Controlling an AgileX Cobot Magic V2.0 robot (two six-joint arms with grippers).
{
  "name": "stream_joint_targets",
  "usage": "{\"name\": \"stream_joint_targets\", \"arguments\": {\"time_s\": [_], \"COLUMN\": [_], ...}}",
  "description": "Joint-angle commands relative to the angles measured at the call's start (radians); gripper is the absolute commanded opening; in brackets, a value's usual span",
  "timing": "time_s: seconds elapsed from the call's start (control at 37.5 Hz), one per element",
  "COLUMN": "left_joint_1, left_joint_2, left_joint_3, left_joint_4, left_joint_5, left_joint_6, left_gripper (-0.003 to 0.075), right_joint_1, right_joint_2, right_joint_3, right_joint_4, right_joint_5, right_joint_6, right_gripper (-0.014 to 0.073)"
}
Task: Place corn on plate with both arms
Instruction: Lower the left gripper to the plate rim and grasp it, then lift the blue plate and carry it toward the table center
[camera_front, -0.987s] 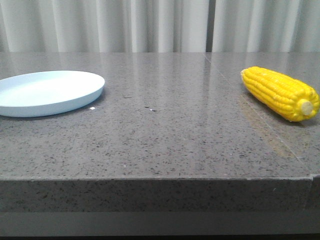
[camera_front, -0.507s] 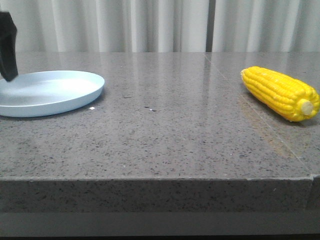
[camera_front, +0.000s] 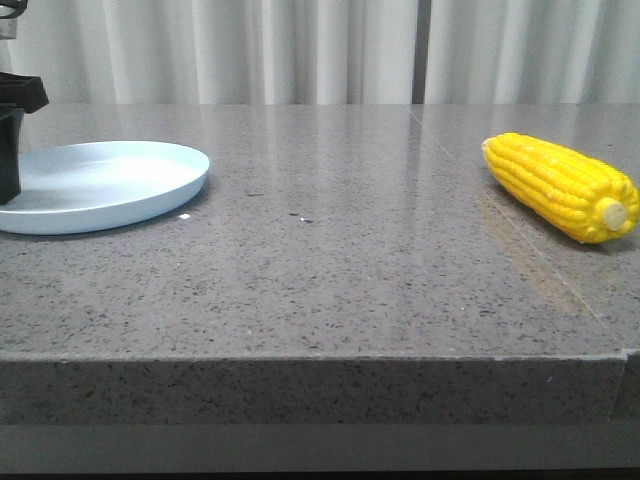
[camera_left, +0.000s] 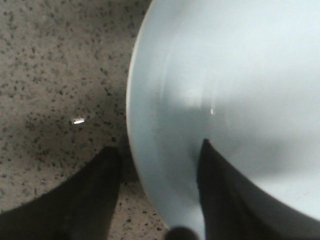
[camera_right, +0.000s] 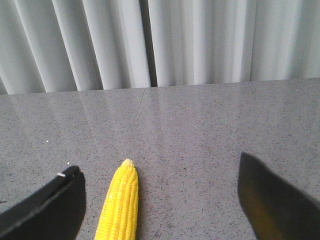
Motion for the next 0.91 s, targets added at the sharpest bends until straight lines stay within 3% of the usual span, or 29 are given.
{"name": "stream_joint_targets", "arguments": {"time_s": [0.0, 0.13, 0.53, 0.69, 0.88], "left_joint_1": [-0.007, -0.007, -0.027, -0.102, -0.214], "left_joint_2": [-0.04, -0.04, -0.079, -0.086, -0.061], "left_joint_3": [-0.031, -0.031, -0.191, -0.291, -0.305], "left_joint_4": [-0.005, -0.005, -0.073, -0.132, -0.178], "left_joint_5": [-0.011, -0.011, 0.061, 0.115, 0.065], "left_joint_6": [0.0, 0.0, 0.0, 0.013, 0.013], "left_gripper": [0.0146, -0.0019, -0.002, -0.002, -0.002], "right_joint_1": [-0.005, -0.005, -0.005, -0.005, -0.005], "right_joint_2": [0.013, 0.013, 0.013, 0.013, 0.013], "right_joint_3": [-0.032, -0.032, -0.032, -0.032, -0.032], "right_joint_4": [0.001, 0.001, 0.001, 0.001, 0.001], "right_joint_5": [-0.075, -0.075, -0.075, -0.075, -0.075], "right_joint_6": [-0.007, -0.007, -0.007, -0.007, -0.007], "right_gripper": [0.0642, 0.0642, 0.0642, 0.0642, 0.0642]}}
